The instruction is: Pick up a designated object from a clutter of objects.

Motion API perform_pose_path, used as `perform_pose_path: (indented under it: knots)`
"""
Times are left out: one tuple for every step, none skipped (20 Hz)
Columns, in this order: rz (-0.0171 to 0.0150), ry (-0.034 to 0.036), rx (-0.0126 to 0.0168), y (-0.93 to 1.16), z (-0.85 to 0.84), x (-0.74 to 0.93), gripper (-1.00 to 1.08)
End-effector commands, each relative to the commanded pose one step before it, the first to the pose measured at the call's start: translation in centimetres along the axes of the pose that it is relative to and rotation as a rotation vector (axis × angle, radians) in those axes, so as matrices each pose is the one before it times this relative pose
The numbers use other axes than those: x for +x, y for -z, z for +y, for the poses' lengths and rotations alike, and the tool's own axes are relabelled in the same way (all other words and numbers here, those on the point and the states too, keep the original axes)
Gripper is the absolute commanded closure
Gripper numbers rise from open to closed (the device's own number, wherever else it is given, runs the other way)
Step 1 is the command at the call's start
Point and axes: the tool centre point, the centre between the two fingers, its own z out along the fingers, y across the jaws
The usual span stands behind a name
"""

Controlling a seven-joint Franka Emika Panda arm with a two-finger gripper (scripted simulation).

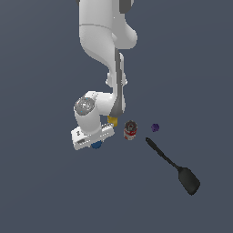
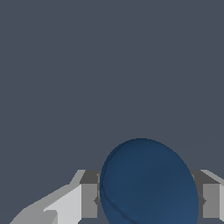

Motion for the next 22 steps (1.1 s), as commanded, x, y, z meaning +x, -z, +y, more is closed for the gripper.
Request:
perform_pose_path:
  knots:
    - [0.00069,-0.00011,-0.00058,0.275,0.027,-0.116,1.08]
    - [0.00000,0.00000,0.00000,0.182,0.001,-0.105,1.08]
    - [0.00000,0.00000,0.00000,0.222,0.001,-0.129,1.08]
    - [0.00000,0.00000,0.00000,0.263,0.001,-0.152,1.08]
    - [0.00000,0.00000,0.00000,0.303,0.001,-0.175,1.08]
    - [0.00000,0.00000,0.00000,0.344,0.001,-0.199,1.08]
    - [0.00000,0.00000,0.00000,0.385,0.001,-0.222,1.08]
    - [0.00000,0.00000,0.00000,0.426,0.002,-0.246,1.08]
    - [0.00000,0.00000,0.00000,0.468,0.002,-0.269,1.08]
    - [0.00000,0.00000,0.00000,0.509,0.002,-0.292,1.08]
    - [0.00000,0.00000,0.00000,0.551,0.002,-0.316,1.08]
    - [0.00000,0.00000,0.00000,0.593,0.003,-0.339,1.08]
    - [0.00000,0.00000,0.00000,0.635,0.003,-0.363,1.08]
    - [0.00038,-0.00007,0.00057,0.674,0.012,-0.392,1.08]
    - [0.00000,0.00000,0.00000,0.721,0.004,-0.410,1.08]
    - [0.00000,0.00000,0.00000,0.764,0.005,-0.434,1.08]
    - [0.00000,0.00000,0.00000,0.802,0.005,-0.454,1.08]
    - [0.00000,0.00000,0.00000,0.810,0.006,-0.457,1.08]
    - [0.00000,0.00000,0.00000,0.814,0.006,-0.458,1.08]
    - [0.00032,0.00003,0.00061,0.811,0.014,-0.462,1.08]
    - [0.00000,0.00000,0.00000,0.824,0.007,-0.461,1.08]
    - [0.00000,0.00000,0.00000,0.830,0.008,-0.462,1.08]
